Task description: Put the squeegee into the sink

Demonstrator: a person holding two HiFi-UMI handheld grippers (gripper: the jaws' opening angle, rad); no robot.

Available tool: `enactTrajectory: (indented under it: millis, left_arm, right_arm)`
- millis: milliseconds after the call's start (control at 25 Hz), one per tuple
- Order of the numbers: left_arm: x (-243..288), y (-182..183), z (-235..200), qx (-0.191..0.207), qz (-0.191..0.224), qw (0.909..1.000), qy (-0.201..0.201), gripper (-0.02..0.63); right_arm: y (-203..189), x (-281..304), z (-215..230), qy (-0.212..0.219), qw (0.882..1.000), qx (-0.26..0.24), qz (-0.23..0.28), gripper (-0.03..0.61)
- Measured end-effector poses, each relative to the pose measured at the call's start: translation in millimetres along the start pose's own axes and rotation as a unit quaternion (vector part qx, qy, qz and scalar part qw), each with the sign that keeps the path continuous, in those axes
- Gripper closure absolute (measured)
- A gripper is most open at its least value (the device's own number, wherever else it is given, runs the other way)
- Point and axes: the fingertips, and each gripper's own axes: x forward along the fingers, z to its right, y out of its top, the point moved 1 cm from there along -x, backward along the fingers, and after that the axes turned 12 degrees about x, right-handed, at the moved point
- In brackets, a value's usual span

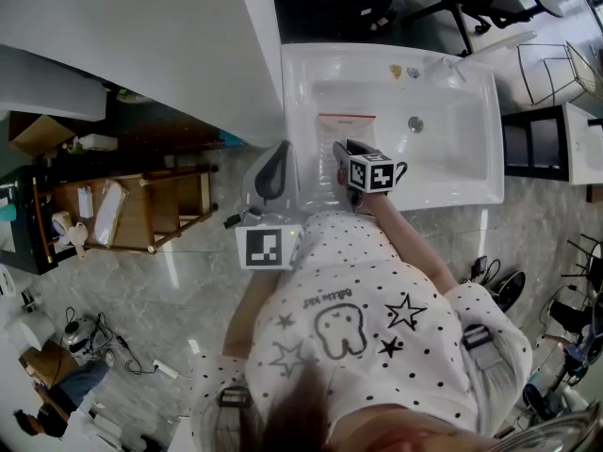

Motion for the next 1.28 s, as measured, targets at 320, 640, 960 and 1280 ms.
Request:
enactTrajectory:
  millis: [320,640,960,1280]
  left_arm:
    - [0.8,1.1,0.0,0.001,0.002,1.0000,-0.002,0.624]
    - [0.8,1.7,2.6,0.002,0.000,1.0000,-0.001,0.624]
    - [1.2,0.4,1.7,0.003,0.003,1.0000,-0.002,0.624]
    - [0.2,2.2,0.1,0.000,0.000,1.0000,0.000,0.624]
  right_arm:
    - [-0.2,1.5,3.1,-0.003,1.000,0.005,0.001,0.474]
    - [-1.5,1.2,8.5,0.001,1.000,0.020,0.001,0.468]
    - [-1.1,2.6,9.6,-0.002,1.000,0.025,0.002,0.465]
    - [-1.8,1.1,14.0,-0.015,0.999,0.034,-0.003,0.456]
